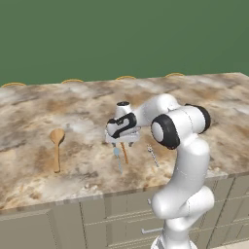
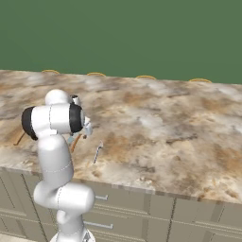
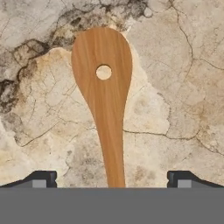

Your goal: Organize the utensils by type. Pick up the wooden spoons from the counter and place them in the open cabinet. Then pick up the metallic utensils from the counter and place them in the open drawer.

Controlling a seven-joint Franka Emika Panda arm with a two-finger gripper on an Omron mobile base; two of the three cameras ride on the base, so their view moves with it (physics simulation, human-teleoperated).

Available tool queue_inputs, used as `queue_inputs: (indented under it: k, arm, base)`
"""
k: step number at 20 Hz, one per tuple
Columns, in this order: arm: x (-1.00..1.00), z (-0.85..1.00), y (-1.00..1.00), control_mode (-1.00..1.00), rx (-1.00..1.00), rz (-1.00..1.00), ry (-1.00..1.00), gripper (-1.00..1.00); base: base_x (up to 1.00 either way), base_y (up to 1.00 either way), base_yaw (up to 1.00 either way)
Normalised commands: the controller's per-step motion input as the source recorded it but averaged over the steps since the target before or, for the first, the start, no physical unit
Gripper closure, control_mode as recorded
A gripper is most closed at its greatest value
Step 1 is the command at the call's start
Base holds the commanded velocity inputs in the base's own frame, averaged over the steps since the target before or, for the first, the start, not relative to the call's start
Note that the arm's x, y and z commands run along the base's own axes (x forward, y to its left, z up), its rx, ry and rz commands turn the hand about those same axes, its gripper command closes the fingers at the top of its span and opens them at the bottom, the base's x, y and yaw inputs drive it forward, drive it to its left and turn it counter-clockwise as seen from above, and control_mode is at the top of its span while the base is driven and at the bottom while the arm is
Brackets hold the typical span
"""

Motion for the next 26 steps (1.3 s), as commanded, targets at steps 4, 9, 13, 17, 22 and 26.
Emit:
queue_inputs:
  k: [4,9,13,17,22,26]
  arm:
    - [0.06,-0.26,0.0,-1.0,0.0,-0.01,0.04,-1.0]
    - [0.06,-0.25,0.0,-1.0,0.0,-0.01,0.01,-1.0]
    - [0.06,-0.26,0.0,-1.0,0.0,0.0,0.0,-1.0]
    - [0.04,-0.27,0.02,-1.0,0.0,-0.01,0.0,1.0]
    - [0.0,-0.13,0.0,-1.0,0.0,0.0,0.0,1.0]
    - [0.0,0.11,-0.05,-1.0,0.01,0.0,0.0,1.0]
  base:
    - [0.0,0.0,0.0]
    - [0.0,0.0,0.0]
    - [0.0,0.0,0.0]
    - [0.0,0.0,0.0]
    - [0.0,0.0,0.0]
    - [0.0,0.0,0.0]
